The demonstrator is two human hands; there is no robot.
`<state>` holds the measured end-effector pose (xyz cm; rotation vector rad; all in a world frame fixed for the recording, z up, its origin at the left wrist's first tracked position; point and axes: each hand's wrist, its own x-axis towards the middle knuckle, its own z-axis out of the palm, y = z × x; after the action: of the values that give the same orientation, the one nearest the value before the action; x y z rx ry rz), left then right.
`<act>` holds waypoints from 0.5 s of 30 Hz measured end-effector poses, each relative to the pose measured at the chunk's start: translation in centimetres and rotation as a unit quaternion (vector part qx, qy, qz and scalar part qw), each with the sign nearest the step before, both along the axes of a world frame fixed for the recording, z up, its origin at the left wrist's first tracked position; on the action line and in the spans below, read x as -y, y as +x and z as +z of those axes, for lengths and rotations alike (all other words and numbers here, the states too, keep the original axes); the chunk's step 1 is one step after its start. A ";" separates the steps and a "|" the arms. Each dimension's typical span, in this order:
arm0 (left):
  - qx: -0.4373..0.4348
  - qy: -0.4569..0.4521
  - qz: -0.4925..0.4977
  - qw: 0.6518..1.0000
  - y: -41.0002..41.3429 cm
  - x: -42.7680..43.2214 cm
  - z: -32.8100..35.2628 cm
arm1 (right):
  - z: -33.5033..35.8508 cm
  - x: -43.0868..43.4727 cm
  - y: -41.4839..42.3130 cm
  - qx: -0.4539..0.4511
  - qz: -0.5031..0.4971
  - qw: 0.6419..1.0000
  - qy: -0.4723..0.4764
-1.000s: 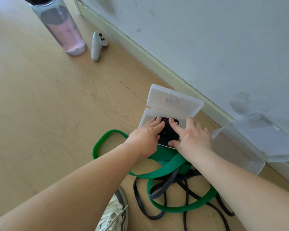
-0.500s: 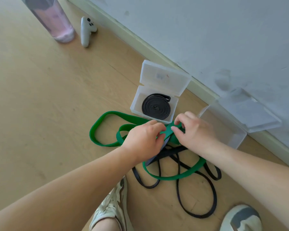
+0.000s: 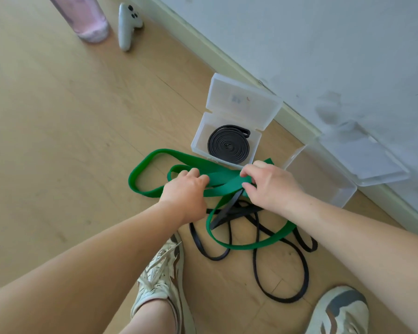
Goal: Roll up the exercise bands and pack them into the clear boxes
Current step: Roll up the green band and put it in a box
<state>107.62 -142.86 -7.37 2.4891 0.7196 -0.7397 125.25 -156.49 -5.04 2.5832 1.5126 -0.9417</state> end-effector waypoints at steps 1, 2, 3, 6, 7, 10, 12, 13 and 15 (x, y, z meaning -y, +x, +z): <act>-0.011 0.012 -0.005 1.000 -0.4 -0.5 -0.2 | -0.1 -0.5 -0.2 -0.008 0.009 1.000 -0.002; -0.019 0.027 -0.013 0.999 -0.9 -0.9 -0.4 | -0.2 -0.9 -0.5 -0.017 0.012 1.000 -0.007; -0.023 0.045 -0.020 0.999 -1.3 -1.2 -0.5 | -0.2 -1.4 -0.9 -0.026 0.011 1.000 -0.010; 0.014 0.087 -0.007 0.996 -1.7 -2.3 -0.3 | 0.3 -2.7 -1.4 -0.058 -0.010 0.998 -0.001; 0.038 0.087 0.011 0.995 -1.4 -2.6 0.1 | 0.7 -3.1 -1.5 -0.071 -0.009 0.997 -0.006; 0.138 0.075 0.048 0.986 0.0 -3.1 2.3 | 2.0 -3.9 -1.8 -0.108 -0.020 0.994 -0.013; 0.192 0.025 0.065 0.979 1.3 -3.0 4.7 | 3.1 -3.8 -1.5 -0.121 -0.085 0.988 0.044; 0.207 -0.018 0.078 0.975 1.9 -2.9 6.1 | 4.0 -3.7 -1.2 -0.130 -0.127 0.980 0.083; 0.227 -0.099 0.097 0.964 2.8 -2.8 9.1 | 6.8 -3.4 -0.3 -0.146 -0.189 0.961 0.142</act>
<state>110.41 -140.08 1.74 2.2438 0.6670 -0.1478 124.94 -153.10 1.72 3.1376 1.3108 -1.2750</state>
